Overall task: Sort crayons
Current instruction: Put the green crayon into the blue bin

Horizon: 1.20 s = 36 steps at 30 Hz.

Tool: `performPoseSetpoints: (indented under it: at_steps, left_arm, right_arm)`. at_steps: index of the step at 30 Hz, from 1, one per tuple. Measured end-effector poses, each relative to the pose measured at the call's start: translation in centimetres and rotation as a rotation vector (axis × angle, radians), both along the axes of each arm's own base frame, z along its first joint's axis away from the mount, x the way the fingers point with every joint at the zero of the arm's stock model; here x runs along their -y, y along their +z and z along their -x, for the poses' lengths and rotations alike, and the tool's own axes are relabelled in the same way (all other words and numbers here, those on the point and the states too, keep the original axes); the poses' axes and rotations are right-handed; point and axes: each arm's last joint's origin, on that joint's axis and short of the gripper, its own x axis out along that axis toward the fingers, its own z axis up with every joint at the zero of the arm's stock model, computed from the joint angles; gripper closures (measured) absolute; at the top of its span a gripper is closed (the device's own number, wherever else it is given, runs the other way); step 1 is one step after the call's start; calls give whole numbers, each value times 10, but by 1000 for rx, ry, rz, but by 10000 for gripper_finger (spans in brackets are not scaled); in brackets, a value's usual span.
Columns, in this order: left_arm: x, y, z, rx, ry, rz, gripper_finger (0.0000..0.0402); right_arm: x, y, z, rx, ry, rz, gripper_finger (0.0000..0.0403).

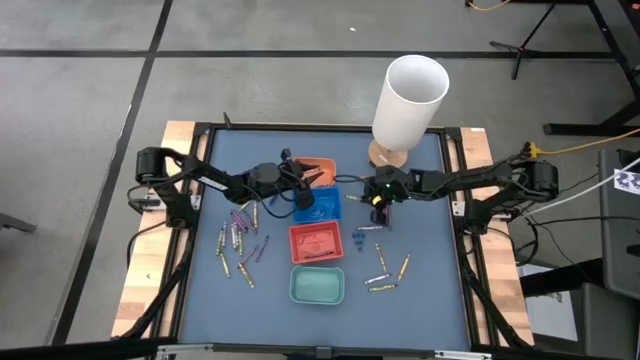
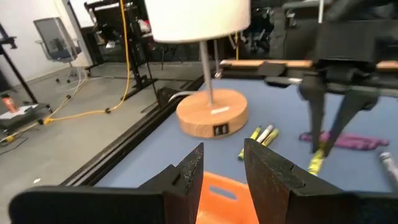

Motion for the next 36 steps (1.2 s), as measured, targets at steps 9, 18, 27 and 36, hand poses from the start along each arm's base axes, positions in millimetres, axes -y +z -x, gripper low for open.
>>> performPoseSetpoints:
  at_steps: [9,18,27,36]
  left_arm:
    - [12,26,11,-34,-31,5,301]
    - [18,46,38,-156,-23,86,301]
    - [25,46,76,-361,53,300,301]
    - [30,26,104,-599,200,535,301]
  right_arm:
    - [5,31,-21,114,17,40,381]
    - [5,32,-41,309,117,0,380]
    - [7,11,-61,396,184,-30,378]
    - [8,3,-62,372,184,-40,377]
